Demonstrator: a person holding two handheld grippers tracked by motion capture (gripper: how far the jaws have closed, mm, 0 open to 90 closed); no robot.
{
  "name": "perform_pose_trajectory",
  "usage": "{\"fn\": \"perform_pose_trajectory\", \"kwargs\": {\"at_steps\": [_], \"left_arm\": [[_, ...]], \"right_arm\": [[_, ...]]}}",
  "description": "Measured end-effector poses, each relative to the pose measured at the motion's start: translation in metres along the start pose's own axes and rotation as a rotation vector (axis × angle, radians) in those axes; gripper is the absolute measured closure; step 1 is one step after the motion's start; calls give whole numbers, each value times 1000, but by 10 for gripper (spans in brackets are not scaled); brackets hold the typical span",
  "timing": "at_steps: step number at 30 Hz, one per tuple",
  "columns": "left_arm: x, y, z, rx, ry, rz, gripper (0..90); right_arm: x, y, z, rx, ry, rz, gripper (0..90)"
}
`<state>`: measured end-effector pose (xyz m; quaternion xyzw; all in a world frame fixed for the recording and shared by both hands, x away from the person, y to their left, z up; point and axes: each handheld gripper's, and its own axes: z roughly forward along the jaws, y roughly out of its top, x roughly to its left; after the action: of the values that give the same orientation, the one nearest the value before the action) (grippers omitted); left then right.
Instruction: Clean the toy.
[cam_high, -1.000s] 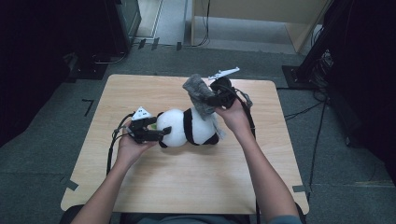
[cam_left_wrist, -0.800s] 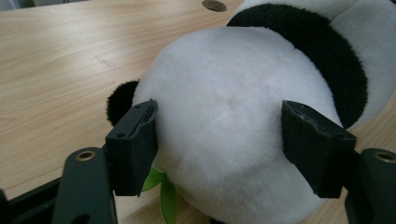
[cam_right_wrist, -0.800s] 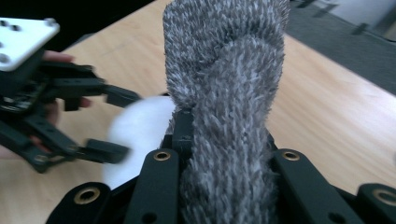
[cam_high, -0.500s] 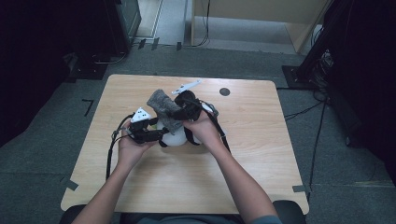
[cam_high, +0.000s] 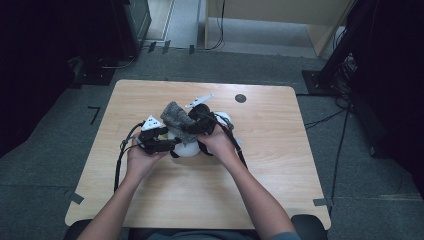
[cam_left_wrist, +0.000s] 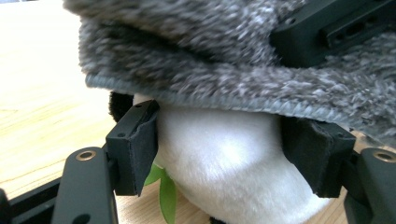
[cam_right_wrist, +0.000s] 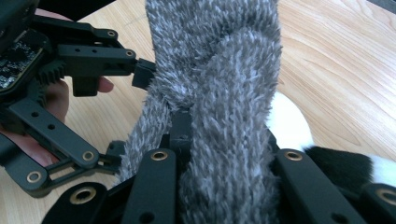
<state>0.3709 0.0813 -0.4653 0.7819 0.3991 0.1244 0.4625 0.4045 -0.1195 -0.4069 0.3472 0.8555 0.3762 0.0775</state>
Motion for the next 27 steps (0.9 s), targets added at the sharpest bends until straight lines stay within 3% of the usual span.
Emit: {"fn": "perform_pose_trajectory", "kwargs": {"at_steps": [5, 10, 20, 27], "left_arm": [[1, 0, 0, 2, 0, 2, 297], [0, 0, -1, 7, 0, 19, 307], [0, 1, -1, 7, -3, 18, 319], [0, 1, -1, 12, -3, 20, 322]], "right_arm": [[-5, -2, -9, 15, -43, -10, 714], [-17, -10, -23, 2, -76, 19, 722], [-38, -24, -51, -38, -104, 68, 721], [-44, -34, -68, -62, -113, 85, 721]]}}
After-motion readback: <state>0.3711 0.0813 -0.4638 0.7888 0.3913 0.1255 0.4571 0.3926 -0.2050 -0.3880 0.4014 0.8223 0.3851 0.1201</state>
